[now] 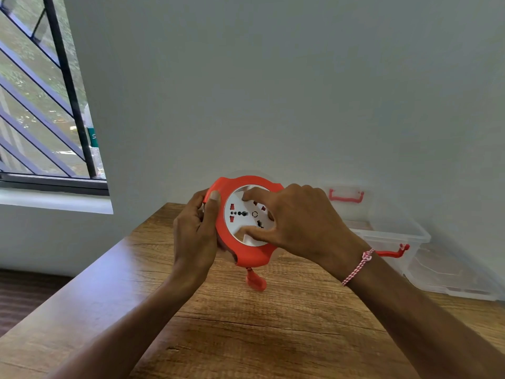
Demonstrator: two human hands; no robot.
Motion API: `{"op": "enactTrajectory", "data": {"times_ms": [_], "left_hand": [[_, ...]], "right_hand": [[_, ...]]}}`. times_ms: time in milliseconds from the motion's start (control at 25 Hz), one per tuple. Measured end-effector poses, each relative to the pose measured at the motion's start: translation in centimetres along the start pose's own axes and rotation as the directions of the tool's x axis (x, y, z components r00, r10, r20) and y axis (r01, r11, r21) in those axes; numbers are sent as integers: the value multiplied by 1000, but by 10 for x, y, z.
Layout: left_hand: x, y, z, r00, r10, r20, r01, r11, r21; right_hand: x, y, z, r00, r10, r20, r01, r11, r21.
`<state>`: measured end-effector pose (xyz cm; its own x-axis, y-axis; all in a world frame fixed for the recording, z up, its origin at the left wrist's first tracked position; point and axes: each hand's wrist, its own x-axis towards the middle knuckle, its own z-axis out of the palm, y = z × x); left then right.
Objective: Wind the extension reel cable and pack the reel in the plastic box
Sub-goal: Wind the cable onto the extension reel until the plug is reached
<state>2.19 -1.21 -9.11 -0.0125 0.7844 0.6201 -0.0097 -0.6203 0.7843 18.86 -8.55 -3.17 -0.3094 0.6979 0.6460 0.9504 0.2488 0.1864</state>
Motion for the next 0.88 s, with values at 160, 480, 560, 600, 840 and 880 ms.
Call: {"op": "enactTrajectory", "data": {"times_ms": [160,480,560,600,840,880], "left_hand": [[3,-3,-2,999,-30,-14,29,999,-26],[6,-6,-4,980,-172,-95,156,976,-155],[10,-8,-5,971,-206,-124,180,965,-191],[11,-8,-6,966,-223,-134,192,959,-209],[11,-9,-7,951,-266,-161,222,943,-248],[11,-9,-7,951,-264,-162,222,945,-239]], "right_hand": [[2,7,-9,999,-7,47,8,1000,-7],[4,11,10,794,580,182,-519,491,700],[-1,4,23,713,509,481,-585,54,809],[-5,1,31,720,404,564,-586,-82,806],[-20,-7,42,769,26,639,-631,-129,765],[-19,-3,41,773,60,631,-622,-120,774]]}}
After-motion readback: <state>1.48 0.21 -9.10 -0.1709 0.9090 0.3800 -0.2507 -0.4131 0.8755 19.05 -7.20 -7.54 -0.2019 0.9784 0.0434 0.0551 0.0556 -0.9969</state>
